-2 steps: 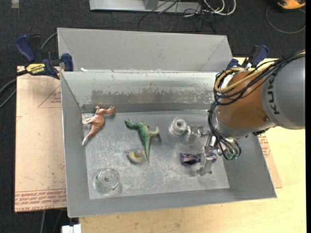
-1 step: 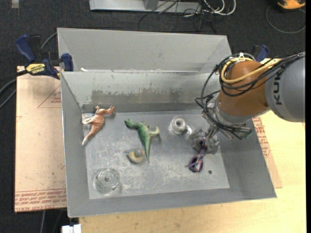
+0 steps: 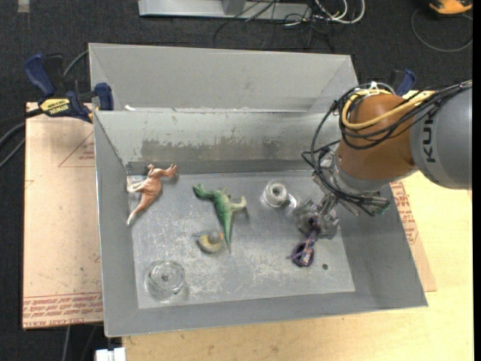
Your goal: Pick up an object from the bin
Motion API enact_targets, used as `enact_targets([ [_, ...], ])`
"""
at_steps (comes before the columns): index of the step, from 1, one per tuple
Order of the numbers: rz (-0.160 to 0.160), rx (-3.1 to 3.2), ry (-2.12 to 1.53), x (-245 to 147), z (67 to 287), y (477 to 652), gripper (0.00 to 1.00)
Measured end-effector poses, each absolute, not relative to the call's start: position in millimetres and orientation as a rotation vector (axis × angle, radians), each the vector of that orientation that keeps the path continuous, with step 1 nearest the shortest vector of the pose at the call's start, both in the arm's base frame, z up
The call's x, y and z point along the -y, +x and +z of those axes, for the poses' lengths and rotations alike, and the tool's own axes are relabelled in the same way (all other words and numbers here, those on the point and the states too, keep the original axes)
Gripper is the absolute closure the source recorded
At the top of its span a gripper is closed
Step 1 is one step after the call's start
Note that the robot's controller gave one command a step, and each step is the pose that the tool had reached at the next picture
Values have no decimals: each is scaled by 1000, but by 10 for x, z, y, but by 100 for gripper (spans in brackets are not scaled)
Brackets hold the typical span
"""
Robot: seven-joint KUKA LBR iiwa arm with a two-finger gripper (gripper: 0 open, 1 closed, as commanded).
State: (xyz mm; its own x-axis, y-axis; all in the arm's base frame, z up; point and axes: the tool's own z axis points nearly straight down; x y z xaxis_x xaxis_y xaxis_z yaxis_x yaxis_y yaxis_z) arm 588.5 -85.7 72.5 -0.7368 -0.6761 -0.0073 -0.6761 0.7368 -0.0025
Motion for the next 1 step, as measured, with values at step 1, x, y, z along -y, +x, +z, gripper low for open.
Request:
enact_targets([
  [1, 3, -2917, -1147, 881, 1614, 5914, 100],
])
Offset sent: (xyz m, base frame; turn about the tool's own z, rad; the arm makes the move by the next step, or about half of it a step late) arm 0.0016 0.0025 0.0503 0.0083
